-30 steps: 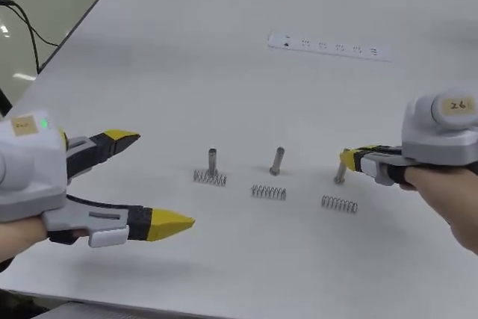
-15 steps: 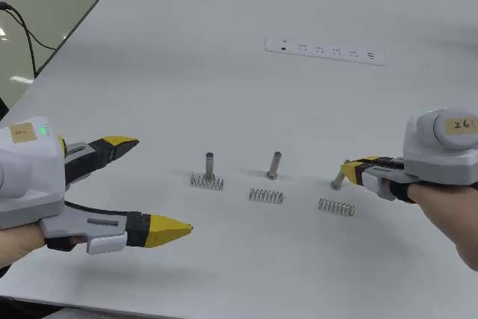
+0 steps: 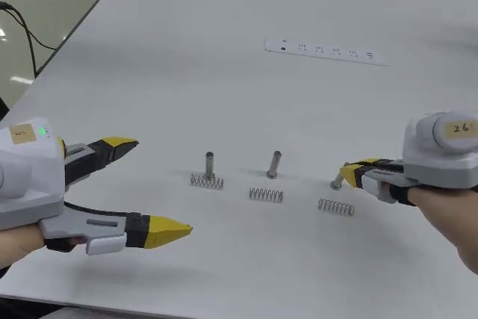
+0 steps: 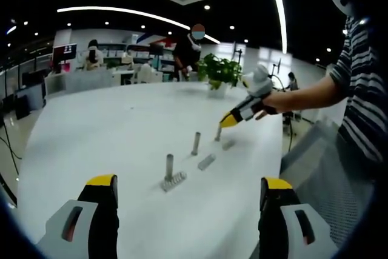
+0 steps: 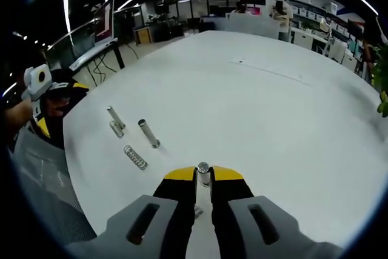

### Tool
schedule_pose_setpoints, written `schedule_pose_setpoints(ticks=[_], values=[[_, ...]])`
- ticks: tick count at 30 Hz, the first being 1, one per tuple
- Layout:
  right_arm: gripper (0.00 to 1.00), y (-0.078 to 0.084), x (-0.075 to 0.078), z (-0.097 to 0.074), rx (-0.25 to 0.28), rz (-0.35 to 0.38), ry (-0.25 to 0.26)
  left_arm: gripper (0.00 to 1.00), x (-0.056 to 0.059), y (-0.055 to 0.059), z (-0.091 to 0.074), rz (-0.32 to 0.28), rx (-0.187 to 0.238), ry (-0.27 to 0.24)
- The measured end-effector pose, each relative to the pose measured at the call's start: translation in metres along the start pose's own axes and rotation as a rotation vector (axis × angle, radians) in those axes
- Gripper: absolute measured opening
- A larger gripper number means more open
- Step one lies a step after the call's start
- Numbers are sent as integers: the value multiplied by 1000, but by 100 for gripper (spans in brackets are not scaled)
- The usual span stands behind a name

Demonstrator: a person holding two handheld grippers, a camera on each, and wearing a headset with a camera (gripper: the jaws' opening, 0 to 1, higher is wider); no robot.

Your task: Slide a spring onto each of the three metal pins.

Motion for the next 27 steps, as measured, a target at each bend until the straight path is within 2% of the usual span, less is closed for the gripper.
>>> schedule_pose_setpoints(ticks=[7, 27], values=[[18, 0, 0, 1, 7, -13, 2, 95, 0, 0, 0, -1, 1, 0], [27, 1, 0, 3, 6, -10, -1, 95, -1, 0, -2, -1, -1, -3]])
Point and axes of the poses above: the centre of the closed fingertips' face, and the gripper's own axes: z roughly forward along the fingers, x roughly to its right, y roughly out of its underside, the point moved 3 cm from there along -z, roughly backward along the fingers, and after that the axes turned 15 degrees about x, right-handed, at the moved point
